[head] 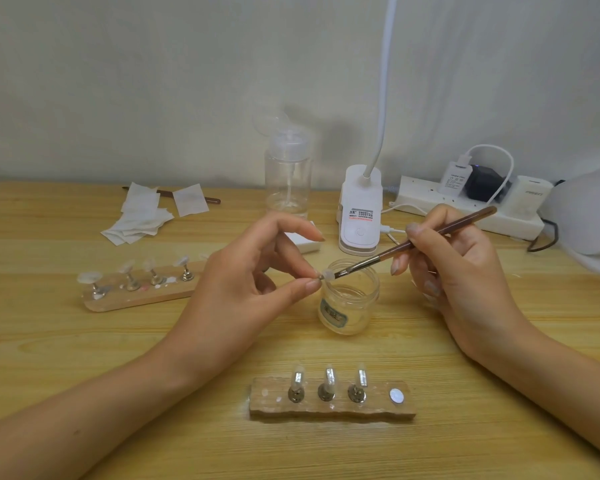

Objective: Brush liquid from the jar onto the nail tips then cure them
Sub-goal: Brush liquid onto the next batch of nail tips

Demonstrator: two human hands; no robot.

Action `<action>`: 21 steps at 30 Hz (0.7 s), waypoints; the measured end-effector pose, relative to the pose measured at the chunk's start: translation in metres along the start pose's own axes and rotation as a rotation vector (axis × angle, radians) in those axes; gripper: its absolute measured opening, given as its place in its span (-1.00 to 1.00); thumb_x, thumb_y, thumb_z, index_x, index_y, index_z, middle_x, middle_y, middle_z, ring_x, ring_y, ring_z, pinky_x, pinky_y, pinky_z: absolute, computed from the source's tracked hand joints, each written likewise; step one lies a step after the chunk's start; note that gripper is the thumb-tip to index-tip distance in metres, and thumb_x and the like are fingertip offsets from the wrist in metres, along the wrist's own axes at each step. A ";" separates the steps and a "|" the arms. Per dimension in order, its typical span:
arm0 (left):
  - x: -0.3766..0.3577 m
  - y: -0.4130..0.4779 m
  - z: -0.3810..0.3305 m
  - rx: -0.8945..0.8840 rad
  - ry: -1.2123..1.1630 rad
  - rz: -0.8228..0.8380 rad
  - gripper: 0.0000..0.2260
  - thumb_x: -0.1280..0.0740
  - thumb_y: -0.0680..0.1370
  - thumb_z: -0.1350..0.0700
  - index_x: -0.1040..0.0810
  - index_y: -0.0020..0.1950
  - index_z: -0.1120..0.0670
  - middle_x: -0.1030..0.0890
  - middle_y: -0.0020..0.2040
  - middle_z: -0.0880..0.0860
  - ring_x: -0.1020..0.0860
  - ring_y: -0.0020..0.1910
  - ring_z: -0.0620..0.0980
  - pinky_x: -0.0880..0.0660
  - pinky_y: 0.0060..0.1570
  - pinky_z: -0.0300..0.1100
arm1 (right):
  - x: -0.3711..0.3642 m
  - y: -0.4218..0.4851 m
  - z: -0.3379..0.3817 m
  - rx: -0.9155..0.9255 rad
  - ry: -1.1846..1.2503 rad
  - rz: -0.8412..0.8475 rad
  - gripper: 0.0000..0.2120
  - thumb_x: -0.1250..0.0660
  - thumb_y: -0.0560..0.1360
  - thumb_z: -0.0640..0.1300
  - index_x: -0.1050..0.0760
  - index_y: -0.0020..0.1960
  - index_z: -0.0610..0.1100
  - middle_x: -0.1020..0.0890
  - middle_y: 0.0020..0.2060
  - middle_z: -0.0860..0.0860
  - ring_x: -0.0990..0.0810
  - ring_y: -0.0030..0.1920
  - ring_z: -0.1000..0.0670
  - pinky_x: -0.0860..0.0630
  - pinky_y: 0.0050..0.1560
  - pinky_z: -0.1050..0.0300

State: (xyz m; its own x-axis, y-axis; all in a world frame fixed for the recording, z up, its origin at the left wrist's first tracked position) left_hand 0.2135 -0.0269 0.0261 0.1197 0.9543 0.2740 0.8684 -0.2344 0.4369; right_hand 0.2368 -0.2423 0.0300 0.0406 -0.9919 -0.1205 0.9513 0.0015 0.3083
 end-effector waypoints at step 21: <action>-0.001 -0.001 -0.004 -0.045 0.059 -0.030 -0.68 -0.45 0.47 0.18 -0.53 0.16 -0.09 -0.65 -0.19 -0.07 -0.65 -0.06 -0.09 -0.48 -0.27 0.02 | -0.007 -0.003 0.004 0.058 0.031 0.095 -0.82 -0.32 0.51 -0.07 -0.39 -0.20 -0.10 -0.63 -0.40 -0.13 -0.32 -0.58 0.13 -0.27 -0.54 0.35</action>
State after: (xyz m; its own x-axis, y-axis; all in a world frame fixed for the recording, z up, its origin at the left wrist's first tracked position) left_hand 0.2103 -0.0281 0.0290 0.0642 0.9486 0.3098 0.8487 -0.2152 0.4831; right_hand 0.2326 -0.2355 0.0341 0.1398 -0.9832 -0.1174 0.9235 0.0867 0.3736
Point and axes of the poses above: each hand's wrist, its own y-axis towards the middle knuckle, its own x-axis out of the back of the hand, z = x × y, the point moved 4 cm from there along y, towards the middle knuckle
